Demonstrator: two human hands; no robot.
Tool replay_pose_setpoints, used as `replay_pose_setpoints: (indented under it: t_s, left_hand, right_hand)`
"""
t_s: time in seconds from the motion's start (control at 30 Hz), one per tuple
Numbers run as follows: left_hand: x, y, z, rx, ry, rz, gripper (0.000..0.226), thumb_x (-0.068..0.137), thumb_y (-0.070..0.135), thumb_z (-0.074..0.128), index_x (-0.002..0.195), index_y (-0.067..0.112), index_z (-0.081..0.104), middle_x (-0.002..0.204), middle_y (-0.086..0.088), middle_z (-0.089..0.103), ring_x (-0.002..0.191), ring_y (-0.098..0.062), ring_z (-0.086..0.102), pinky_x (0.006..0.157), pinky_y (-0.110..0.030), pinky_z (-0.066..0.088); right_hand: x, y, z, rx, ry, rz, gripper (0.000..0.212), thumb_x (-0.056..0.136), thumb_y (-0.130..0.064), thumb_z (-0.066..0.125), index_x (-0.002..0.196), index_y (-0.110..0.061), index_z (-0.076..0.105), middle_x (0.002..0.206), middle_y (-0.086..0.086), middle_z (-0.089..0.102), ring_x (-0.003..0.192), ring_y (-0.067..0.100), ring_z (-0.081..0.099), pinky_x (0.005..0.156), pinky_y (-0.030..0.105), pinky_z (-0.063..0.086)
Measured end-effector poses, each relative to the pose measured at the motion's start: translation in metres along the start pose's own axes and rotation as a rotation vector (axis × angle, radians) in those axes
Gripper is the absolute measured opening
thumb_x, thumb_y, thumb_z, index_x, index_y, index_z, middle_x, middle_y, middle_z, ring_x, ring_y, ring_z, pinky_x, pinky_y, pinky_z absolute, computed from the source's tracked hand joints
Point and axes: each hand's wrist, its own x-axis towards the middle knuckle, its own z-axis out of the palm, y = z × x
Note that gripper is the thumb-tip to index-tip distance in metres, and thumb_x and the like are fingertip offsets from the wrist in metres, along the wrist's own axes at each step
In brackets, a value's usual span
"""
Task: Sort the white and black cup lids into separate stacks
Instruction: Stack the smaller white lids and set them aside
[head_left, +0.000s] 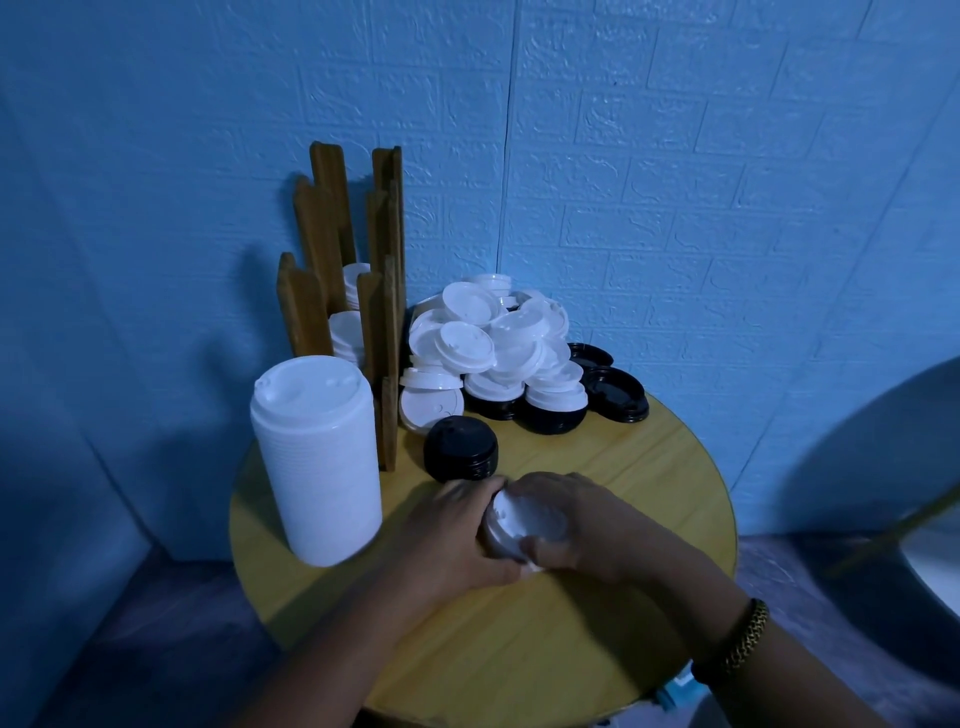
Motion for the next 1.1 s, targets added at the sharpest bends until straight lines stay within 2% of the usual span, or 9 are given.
replay_pose_setpoints:
  t_s: [0.2, 0.33, 0.53, 0.6, 0.73, 0.8, 0.93, 1.03, 1.1]
  left_hand:
    - [0.0, 0.004, -0.001, -0.02, 0.003, -0.014, 0.101, 0.074, 0.063, 0.08, 0.157, 0.04, 0.027, 0.156, 0.009, 0.038, 0.138, -0.011, 0.041, 0.108, -0.033, 0.043]
    - [0.0, 0.004, -0.002, 0.011, -0.006, -0.008, 0.102, 0.075, 0.06, 0.08, 0.158, 0.037, 0.025, 0.156, 0.008, 0.038, 0.139, -0.012, 0.039, 0.107, -0.031, 0.041]
    - [0.001, 0.001, 0.0, 0.006, -0.014, -0.009, 0.101, 0.075, 0.063, 0.078, 0.157, 0.042, 0.022, 0.156, 0.009, 0.037, 0.138, -0.012, 0.038, 0.104, -0.029, 0.04]
    - [0.0, 0.0, 0.001, -0.011, -0.018, -0.01, 0.1, 0.075, 0.065, 0.077, 0.156, 0.044, 0.022, 0.156, 0.01, 0.036, 0.138, -0.012, 0.038, 0.102, -0.029, 0.04]
    - [0.0, -0.001, 0.001, -0.013, -0.005, -0.007, 0.103, 0.071, 0.068, 0.078, 0.155, 0.044, 0.024, 0.154, 0.011, 0.039, 0.134, -0.009, 0.039, 0.095, -0.025, 0.037]
    - [0.0, -0.001, 0.001, -0.01, -0.009, -0.009, 0.105, 0.071, 0.071, 0.077, 0.156, 0.044, 0.022, 0.154, 0.011, 0.038, 0.134, -0.009, 0.04, 0.096, -0.026, 0.037]
    - [0.002, -0.004, 0.0, -0.013, -0.031, -0.015, 0.104, 0.071, 0.073, 0.074, 0.156, 0.045, 0.021, 0.154, 0.012, 0.039, 0.132, -0.008, 0.043, 0.102, -0.031, 0.045]
    - [0.004, -0.004, -0.002, -0.023, -0.048, -0.032, 0.105, 0.07, 0.074, 0.074, 0.155, 0.047, 0.021, 0.155, 0.011, 0.039, 0.132, -0.009, 0.044, 0.104, -0.035, 0.046]
    - [0.006, -0.002, -0.003, -0.011, -0.063, -0.029, 0.102, 0.073, 0.071, 0.075, 0.156, 0.045, 0.022, 0.156, 0.01, 0.038, 0.133, -0.011, 0.043, 0.103, -0.034, 0.045]
  right_hand:
    - [-0.001, -0.002, 0.001, -0.071, 0.039, -0.012, 0.069, 0.083, -0.05, 0.066, 0.145, -0.032, 0.043, 0.143, -0.011, 0.049, 0.121, 0.017, 0.047, 0.1, 0.036, 0.043]
    - [0.002, 0.001, 0.005, -0.173, 0.065, -0.028, 0.074, 0.081, -0.065, 0.057, 0.145, -0.032, 0.043, 0.145, -0.009, 0.048, 0.118, 0.018, 0.047, 0.097, 0.035, 0.045]
    - [0.002, -0.001, 0.014, -0.159, 0.106, 0.008, 0.082, 0.078, -0.079, 0.048, 0.145, -0.031, 0.044, 0.143, -0.011, 0.05, 0.114, 0.014, 0.048, 0.094, 0.032, 0.044]
    - [0.0, -0.002, 0.016, -0.096, 0.126, 0.004, 0.079, 0.08, -0.076, 0.052, 0.144, -0.03, 0.045, 0.141, -0.013, 0.05, 0.117, 0.012, 0.047, 0.096, 0.028, 0.041]
    - [-0.007, 0.001, 0.014, 0.102, 0.078, -0.044, 0.066, 0.088, -0.051, 0.066, 0.147, -0.034, 0.04, 0.142, -0.028, 0.038, 0.122, -0.006, 0.031, 0.098, 0.008, 0.023]
    - [-0.005, 0.005, 0.015, 0.129, 0.048, -0.047, 0.066, 0.089, -0.052, 0.065, 0.147, -0.039, 0.037, 0.145, -0.027, 0.038, 0.124, -0.002, 0.031, 0.1, 0.014, 0.027]
    - [-0.002, 0.005, 0.018, 0.067, 0.041, -0.019, 0.071, 0.088, -0.066, 0.056, 0.149, -0.039, 0.031, 0.144, -0.022, 0.042, 0.123, 0.009, 0.036, 0.104, 0.038, 0.037]
    - [0.0, 0.009, 0.013, 0.069, -0.026, -0.035, 0.071, 0.091, -0.069, 0.05, 0.15, -0.036, 0.031, 0.145, -0.018, 0.043, 0.124, 0.01, 0.038, 0.105, 0.038, 0.038]
    - [0.006, 0.012, 0.004, 0.177, -0.026, -0.091, 0.061, 0.094, -0.064, 0.048, 0.143, -0.029, 0.046, 0.137, -0.009, 0.054, 0.119, 0.011, 0.05, 0.099, 0.036, 0.045]
